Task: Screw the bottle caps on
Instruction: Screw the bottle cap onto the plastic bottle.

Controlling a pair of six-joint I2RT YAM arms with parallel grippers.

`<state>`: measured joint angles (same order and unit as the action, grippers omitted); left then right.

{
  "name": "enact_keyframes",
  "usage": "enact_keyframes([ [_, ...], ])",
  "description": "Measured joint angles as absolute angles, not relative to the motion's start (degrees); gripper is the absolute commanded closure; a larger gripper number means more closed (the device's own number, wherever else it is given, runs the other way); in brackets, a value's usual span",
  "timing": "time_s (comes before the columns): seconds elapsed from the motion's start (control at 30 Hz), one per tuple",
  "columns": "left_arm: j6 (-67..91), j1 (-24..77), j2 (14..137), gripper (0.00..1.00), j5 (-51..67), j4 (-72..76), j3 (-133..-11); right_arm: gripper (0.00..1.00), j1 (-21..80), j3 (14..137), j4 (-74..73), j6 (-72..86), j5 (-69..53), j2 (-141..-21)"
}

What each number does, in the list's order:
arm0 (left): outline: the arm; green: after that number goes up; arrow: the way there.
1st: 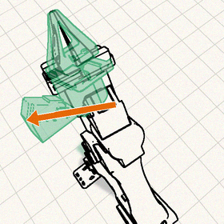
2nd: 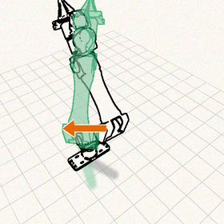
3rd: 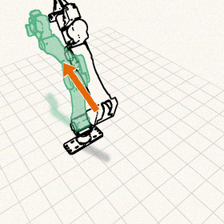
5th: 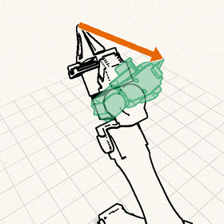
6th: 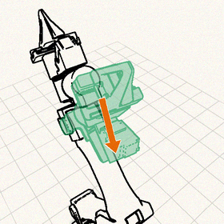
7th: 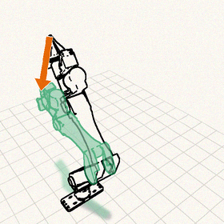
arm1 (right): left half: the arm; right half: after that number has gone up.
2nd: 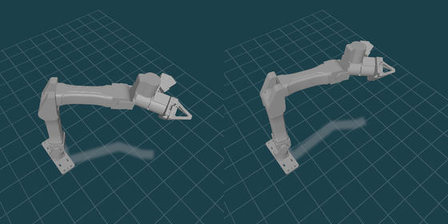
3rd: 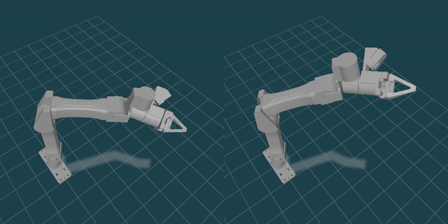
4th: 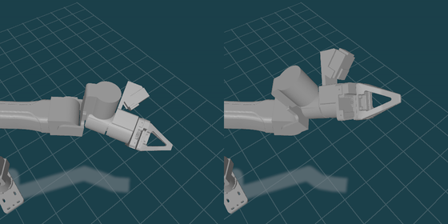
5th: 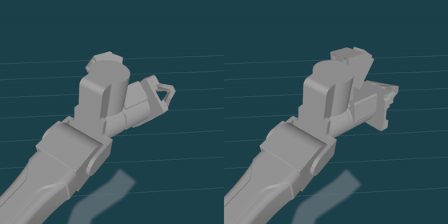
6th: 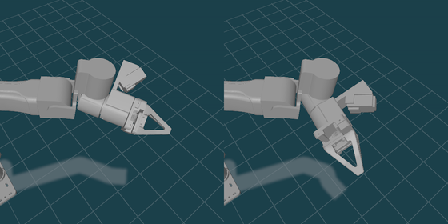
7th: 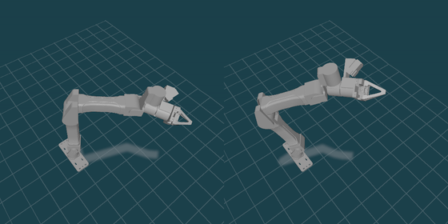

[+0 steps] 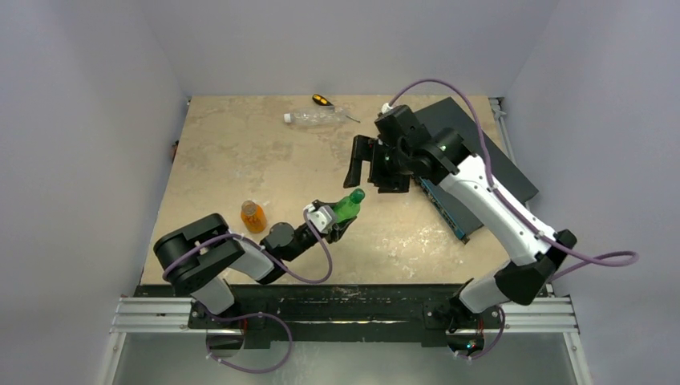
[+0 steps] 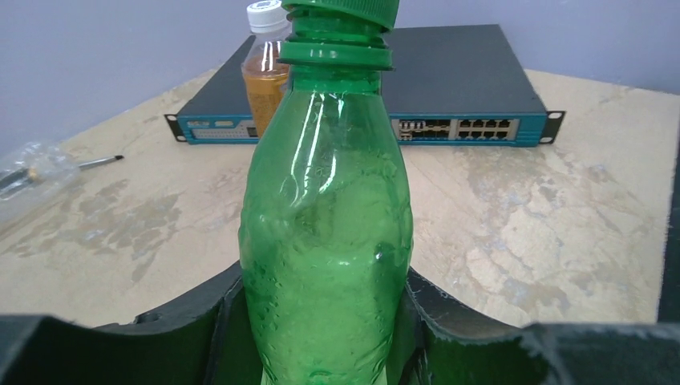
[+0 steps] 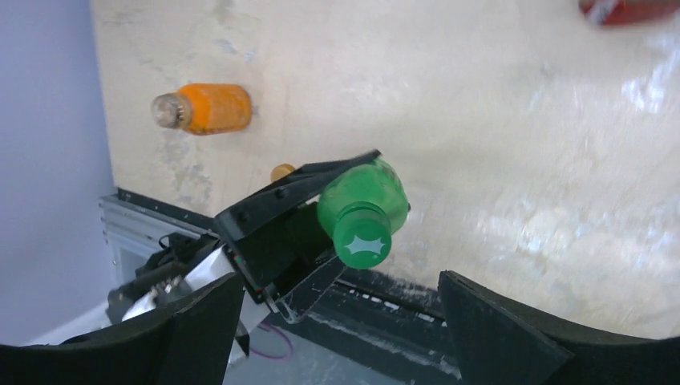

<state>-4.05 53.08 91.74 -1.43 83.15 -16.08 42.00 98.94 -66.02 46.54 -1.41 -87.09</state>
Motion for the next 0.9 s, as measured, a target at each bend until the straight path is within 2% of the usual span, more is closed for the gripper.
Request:
enact_keyframes([
  [0.1, -1.7, 52.0, 91.8, 1.00, 1.9, 83.1, -16.1, 0.06, 42.1, 98.2, -61.6, 39.8, -1.4, -83.2],
  [0.2, 0.6, 50.9, 91.6, 1.00, 5.6, 82.2, -16.1, 0.13, 42.6, 95.0, -57.1, 32.0, -1.8, -79.1],
  [0.43, 7.2, 47.5, 87.6, 1.00, 16.6, 78.6, -16.1, 0.23, 45.1, 79.9, -50.1, 16.4, -5.2, -66.0],
  [0.53, 9.6, 46.8, 85.3, 1.00, 20.8, 76.7, -16.1, 0.29, 45.4, 77.4, -49.0, 11.9, -6.4, -64.1],
  [0.9, 17.5, 46.6, 78.5, 1.00, 33.5, 74.0, -15.7, 0.37, 46.5, 77.3, -47.1, 3.2, -13.2, -64.6],
])
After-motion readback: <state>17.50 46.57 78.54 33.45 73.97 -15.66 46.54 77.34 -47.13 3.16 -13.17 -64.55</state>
